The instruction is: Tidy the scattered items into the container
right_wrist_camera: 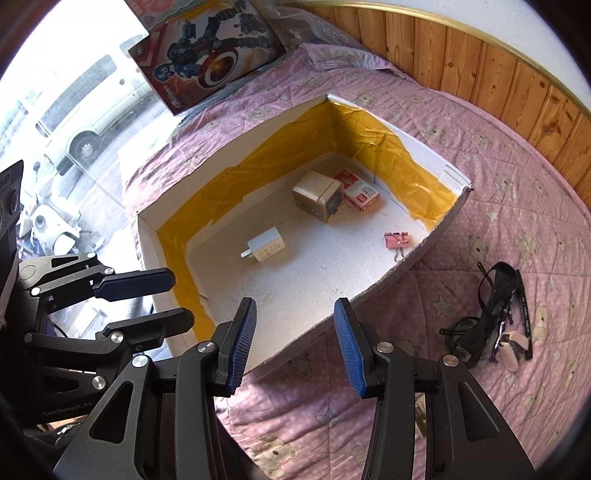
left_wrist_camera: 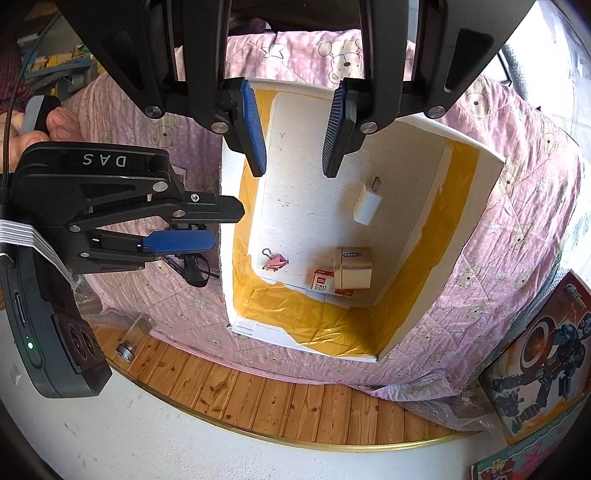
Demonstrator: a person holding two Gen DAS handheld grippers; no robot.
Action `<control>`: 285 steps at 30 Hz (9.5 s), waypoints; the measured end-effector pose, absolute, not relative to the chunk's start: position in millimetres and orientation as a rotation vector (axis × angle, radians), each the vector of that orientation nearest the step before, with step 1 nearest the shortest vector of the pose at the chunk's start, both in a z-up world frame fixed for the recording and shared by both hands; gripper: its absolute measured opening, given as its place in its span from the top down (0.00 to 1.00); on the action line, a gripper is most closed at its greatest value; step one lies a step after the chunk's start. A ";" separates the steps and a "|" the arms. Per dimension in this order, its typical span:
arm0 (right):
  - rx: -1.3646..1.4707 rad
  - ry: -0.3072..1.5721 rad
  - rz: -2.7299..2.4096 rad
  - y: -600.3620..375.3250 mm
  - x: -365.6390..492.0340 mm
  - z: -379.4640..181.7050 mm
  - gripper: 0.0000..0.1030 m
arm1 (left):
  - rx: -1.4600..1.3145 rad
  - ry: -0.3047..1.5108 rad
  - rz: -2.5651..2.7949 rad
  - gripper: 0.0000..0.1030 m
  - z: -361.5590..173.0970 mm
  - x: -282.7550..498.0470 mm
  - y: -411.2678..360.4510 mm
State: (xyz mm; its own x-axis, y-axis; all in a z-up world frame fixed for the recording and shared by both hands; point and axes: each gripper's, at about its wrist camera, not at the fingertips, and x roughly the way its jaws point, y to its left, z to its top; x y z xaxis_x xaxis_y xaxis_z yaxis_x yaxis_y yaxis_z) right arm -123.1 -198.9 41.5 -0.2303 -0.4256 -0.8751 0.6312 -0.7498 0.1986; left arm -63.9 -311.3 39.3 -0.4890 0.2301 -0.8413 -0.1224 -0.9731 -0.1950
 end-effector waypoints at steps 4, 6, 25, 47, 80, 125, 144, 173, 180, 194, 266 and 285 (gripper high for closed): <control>1.346 0.224 -2.030 -189.2 -113.3 39.9 0.54 | -1.429 -0.153 2.547 0.68 40.9 -56.9 -303.5; 1.337 0.206 -2.031 -184.9 -107.3 39.5 0.54 | -1.411 -0.148 2.549 0.68 42.1 -53.4 -299.0; 1.355 0.101 -2.073 -135.9 -70.8 24.3 0.54 | -1.339 -0.075 2.499 0.68 32.2 -32.5 -254.2; 1.497 -0.340 -2.212 -0.6 -75.7 -31.1 0.54 | -1.354 -0.100 2.319 0.53 0.5 -51.7 -176.0; 1.500 -0.613 -2.316 91.4 -223.8 -102.5 0.51 | -1.466 0.028 2.265 0.40 -105.5 -144.8 -80.8; 1.248 -0.568 -2.282 36.9 -192.4 -97.0 0.54 | -1.394 0.014 2.331 0.49 -105.1 -116.3 -131.4; 1.215 -0.431 -2.378 17.3 -172.0 -88.1 0.77 | -1.416 -0.044 2.326 0.50 -99.8 -114.8 -137.6; 1.214 -0.481 -2.414 15.9 -65.6 -64.1 0.77 | -1.274 -0.047 2.373 0.50 -46.9 -87.4 -139.2; 1.179 -0.455 -2.423 4.8 -45.1 -49.7 0.77 | -1.222 -0.063 2.395 0.50 -31.2 -73.8 -144.9; 1.085 -0.397 -2.444 -13.8 -13.6 -15.8 0.77 | -1.107 -0.124 2.441 0.50 2.4 -50.2 -164.6; 1.007 -0.052 -2.238 -178.7 -115.9 62.4 0.77 | -1.231 -0.556 2.589 0.50 25.7 -86.4 -332.4; 1.314 0.017 -2.105 -216.8 -202.0 15.3 0.77 | -1.507 -0.664 2.387 0.50 -17.2 -134.5 -335.4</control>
